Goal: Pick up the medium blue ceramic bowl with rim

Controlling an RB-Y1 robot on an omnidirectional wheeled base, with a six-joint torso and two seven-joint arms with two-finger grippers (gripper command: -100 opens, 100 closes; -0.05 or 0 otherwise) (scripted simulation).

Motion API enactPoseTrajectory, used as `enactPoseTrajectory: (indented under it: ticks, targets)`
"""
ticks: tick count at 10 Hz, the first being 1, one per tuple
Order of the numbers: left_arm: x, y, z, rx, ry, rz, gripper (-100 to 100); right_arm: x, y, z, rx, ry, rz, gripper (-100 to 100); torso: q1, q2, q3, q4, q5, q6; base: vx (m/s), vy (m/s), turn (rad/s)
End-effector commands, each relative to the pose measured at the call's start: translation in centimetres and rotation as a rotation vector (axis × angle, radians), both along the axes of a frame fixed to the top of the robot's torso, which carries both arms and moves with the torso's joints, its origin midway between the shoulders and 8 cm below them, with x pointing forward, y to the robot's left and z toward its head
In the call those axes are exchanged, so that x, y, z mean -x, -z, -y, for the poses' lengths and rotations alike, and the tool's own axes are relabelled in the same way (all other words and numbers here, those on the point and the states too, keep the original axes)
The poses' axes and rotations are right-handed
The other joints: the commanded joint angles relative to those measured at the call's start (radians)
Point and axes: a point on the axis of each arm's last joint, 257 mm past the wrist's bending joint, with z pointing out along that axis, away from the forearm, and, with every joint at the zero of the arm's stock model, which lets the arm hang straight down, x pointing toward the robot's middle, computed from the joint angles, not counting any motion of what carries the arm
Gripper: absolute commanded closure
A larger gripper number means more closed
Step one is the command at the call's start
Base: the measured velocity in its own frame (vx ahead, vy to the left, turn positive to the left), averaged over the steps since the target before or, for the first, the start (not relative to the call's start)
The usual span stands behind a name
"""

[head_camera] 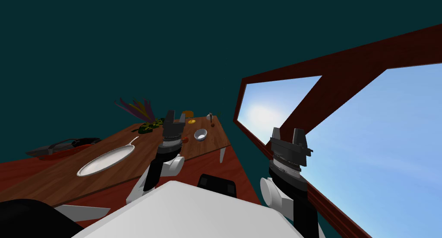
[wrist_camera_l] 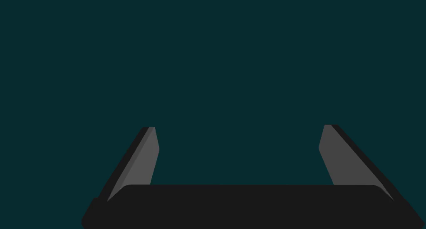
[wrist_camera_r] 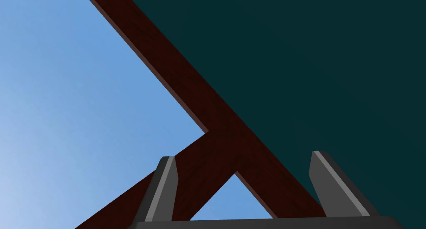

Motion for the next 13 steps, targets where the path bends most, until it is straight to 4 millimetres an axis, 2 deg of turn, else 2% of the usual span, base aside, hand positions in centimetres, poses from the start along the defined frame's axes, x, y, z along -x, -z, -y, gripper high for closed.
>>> enactPoseTrajectory:
  ticks: [1,6,7,8,9,10,13]
  targets:
    - [-1.2,0.9,-0.3,-0.011,0.002,-0.048,-100,0.0,0.0,0.0,0.000,0.000,0.000,0,0.000,0.000,0.000,0.000,0.000,0.000,-0.014,-0.001,-0.011]
    - [-4.9,3.9,-1.6,-0.033,-0.006,-0.194,-100,0.0,0.0,0.0,0.000,0.000,0.000,0,0.000,0.002,0.001,0.000,0.000,0.000,-0.028,-0.002,-0.013]
    - [-5.0,3.9,-1.6,-0.033,-0.006,-0.197,-100,0.0,0.0,0.0,0.000,0.000,0.000,0,0.000,0.001,0.001,0.000,0.000,0.000,-0.017,-0.003,-0.006]
    - [-6.1,4.8,-2.2,-0.037,-0.012,-0.240,-100,0.0,0.0,0.0,0.000,0.000,0.000,0,0.000,0.001,0.001,0.000,0.000,0.000,-0.020,0.000,-0.014]
    - [-6.1,4.9,-2.2,-0.036,-0.012,-0.244,-100,0.0,0.0,0.0,0.000,0.000,0.000,0,0.000,0.001,0.001,0.000,0.000,0.000,-0.017,-0.002,-0.009]
    - [-7.2,5.8,-2.9,-0.040,-0.020,-0.285,-100,0.0,0.0,0.0,0.000,0.000,0.000,0,0.000,0.001,0.001,0.000,0.000,0.000,-0.022,-0.004,-0.010]
    - [-8.5,7.1,-3.8,-0.038,-0.032,-0.346,-100,0.0,0.0,0.0,0.000,0.000,0.000,0,0.000,0.001,0.001,0.000,0.000,0.000,-0.019,-0.005,-0.013]
